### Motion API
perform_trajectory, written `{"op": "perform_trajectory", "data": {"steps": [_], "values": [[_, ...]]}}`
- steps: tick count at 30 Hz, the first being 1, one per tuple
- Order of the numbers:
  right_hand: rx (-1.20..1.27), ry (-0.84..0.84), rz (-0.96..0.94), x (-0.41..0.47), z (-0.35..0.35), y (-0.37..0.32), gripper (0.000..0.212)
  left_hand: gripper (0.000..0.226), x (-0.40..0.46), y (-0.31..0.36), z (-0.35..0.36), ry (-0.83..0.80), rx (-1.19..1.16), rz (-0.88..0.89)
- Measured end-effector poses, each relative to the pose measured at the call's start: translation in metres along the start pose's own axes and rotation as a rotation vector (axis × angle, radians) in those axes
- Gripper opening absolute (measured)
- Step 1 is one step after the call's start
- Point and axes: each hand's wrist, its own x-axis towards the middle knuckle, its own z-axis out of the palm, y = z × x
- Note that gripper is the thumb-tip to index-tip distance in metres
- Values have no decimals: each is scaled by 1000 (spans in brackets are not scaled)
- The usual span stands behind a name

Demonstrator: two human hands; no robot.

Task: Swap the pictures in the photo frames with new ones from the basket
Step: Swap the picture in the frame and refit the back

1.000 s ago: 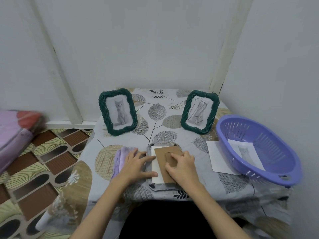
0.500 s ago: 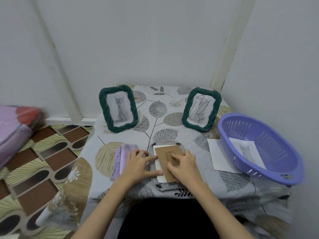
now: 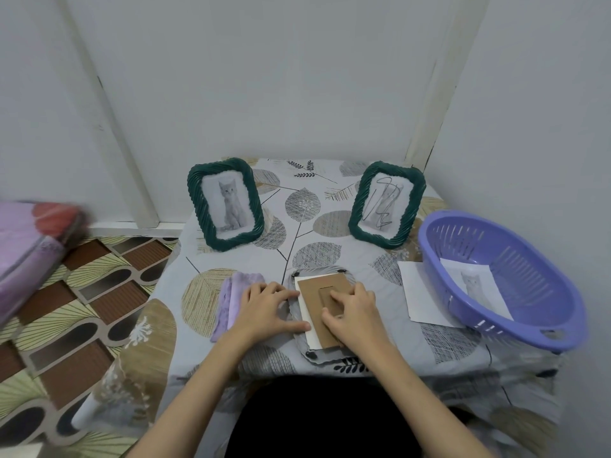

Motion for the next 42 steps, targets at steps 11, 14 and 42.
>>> {"op": "perform_trajectory", "data": {"steps": [11, 14, 42], "values": [[-49, 91, 34, -3, 3, 1, 53, 61, 11, -3, 1, -59, -45, -55], [-44, 88, 49, -1, 1, 1, 53, 58, 11, -2, 1, -51, -41, -51], [-21, 67, 103, -5, 11, -4, 56, 67, 12, -5, 3, -40, -188, -54]]}}
